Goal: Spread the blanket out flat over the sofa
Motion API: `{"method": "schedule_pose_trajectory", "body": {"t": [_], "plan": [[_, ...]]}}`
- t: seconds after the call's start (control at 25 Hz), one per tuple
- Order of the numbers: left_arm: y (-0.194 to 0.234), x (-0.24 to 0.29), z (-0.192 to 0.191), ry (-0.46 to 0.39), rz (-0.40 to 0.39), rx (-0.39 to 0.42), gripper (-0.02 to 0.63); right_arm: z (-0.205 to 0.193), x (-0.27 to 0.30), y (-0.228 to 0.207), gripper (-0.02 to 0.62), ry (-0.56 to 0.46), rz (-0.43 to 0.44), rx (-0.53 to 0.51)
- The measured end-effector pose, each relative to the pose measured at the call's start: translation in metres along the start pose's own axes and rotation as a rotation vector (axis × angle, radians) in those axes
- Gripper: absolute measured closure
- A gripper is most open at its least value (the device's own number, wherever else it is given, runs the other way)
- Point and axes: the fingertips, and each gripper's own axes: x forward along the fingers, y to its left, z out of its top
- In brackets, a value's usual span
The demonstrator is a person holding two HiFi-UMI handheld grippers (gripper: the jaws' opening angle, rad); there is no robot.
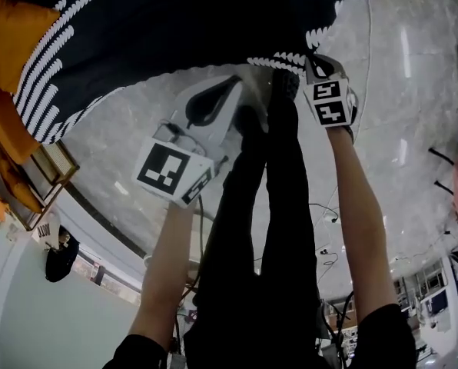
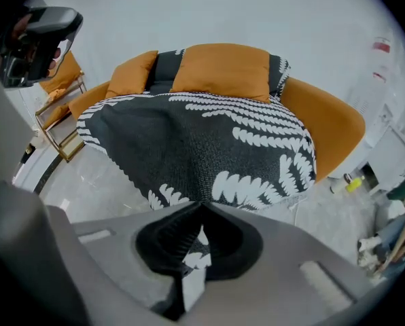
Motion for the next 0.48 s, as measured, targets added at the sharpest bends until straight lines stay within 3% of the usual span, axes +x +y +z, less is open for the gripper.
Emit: {"method": "schedule_pose_trajectory", "body": {"t": [0.48], "plan": [[0.023, 0.076, -0.03, 0.029, 0.011, -0.008, 0.595, -0.052, 0.094, -0.021, 0.583, 0.089, 0.085, -0.018]]}}
